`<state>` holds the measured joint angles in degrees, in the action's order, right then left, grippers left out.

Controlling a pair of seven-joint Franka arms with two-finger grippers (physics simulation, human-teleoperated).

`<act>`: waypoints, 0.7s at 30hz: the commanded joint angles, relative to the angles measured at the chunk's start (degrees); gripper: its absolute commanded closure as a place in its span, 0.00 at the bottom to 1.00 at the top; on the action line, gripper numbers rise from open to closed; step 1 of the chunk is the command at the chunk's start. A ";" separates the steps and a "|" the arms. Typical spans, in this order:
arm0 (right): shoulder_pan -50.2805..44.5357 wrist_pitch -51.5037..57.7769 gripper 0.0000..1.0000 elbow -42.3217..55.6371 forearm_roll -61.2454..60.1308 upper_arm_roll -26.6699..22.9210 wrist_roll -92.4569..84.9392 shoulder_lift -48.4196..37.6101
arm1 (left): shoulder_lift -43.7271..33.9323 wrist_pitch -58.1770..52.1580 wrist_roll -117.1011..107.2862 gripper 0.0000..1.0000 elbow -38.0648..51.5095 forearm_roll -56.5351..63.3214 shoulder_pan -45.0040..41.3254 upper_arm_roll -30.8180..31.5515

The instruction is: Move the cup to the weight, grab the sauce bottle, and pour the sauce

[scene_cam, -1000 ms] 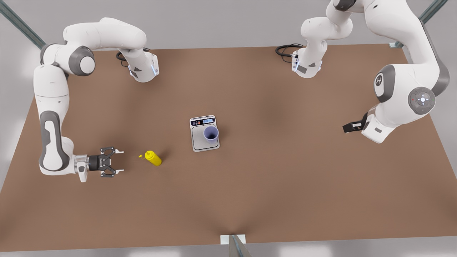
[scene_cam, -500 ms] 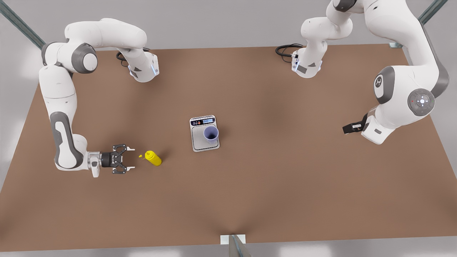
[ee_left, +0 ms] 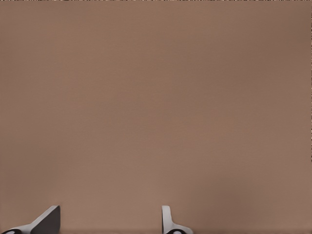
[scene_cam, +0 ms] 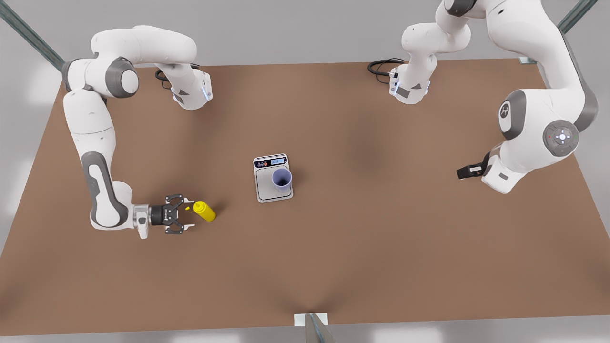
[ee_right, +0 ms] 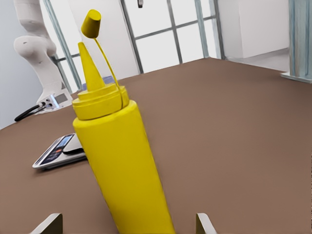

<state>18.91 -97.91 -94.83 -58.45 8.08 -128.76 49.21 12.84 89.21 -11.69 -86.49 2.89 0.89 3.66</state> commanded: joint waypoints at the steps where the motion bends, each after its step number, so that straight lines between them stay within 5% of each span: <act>1: -0.02 0.00 0.00 0.00 0.00 0.00 0.08 0.00 | 0.00 0.00 0.00 0.00 0.00 0.01 -0.01 0.03; 21: -2.74 -1.23 0.00 -3.16 -2.20 0.00 0.08 -1.93 | 0.26 0.53 -0.09 0.00 -0.44 1.15 -0.01 -0.41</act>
<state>16.17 -99.14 -97.99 -60.56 8.08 -128.67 47.22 13.10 89.74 -11.78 -86.92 4.01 0.93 3.26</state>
